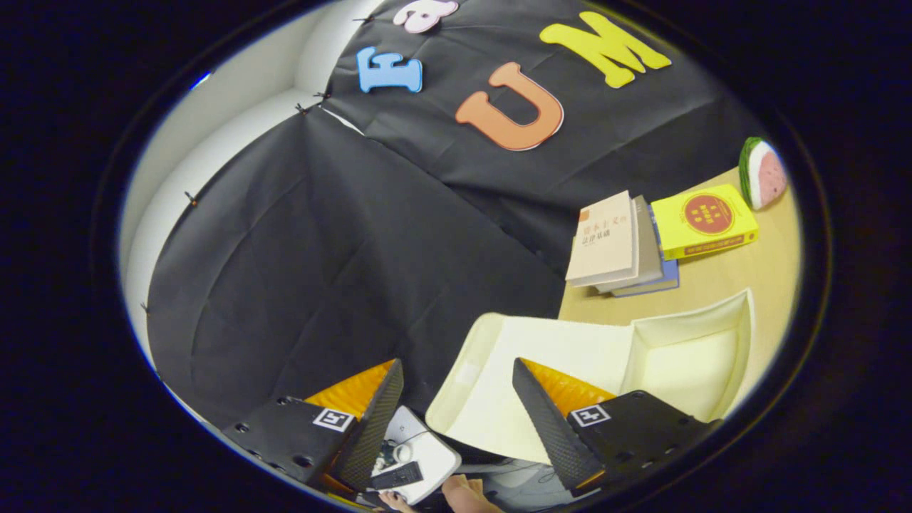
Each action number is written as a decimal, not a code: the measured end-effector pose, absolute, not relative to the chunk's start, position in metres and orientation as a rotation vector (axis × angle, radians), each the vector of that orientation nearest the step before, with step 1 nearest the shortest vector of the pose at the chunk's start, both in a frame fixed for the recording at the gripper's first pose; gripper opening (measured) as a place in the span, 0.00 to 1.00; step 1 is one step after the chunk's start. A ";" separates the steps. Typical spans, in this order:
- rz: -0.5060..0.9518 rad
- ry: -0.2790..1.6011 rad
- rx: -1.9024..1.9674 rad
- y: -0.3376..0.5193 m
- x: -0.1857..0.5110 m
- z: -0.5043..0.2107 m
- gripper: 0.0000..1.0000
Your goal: Open the storage box then place both shoes into the box .Put the left shoe in first, then the right shoe, with the right side of both shoes facing outward in a uniform manner.
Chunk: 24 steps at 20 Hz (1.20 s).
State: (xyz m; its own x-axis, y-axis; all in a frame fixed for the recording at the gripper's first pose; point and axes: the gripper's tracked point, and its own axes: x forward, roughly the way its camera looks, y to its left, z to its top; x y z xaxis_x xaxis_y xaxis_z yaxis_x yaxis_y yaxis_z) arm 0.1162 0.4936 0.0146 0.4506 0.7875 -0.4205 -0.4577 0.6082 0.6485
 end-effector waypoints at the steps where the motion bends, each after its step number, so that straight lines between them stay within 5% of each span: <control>1: 0.791 0.765 0.455 0.485 0.117 0.012 0.94; 24: 0.215 0.848 0.149 0.104 0.200 -0.130 0.95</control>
State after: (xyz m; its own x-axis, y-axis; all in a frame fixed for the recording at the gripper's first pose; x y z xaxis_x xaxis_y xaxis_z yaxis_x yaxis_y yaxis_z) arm 0.1997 0.1038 -0.1302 0.6415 0.2470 -0.7263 -0.1287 0.9680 0.2155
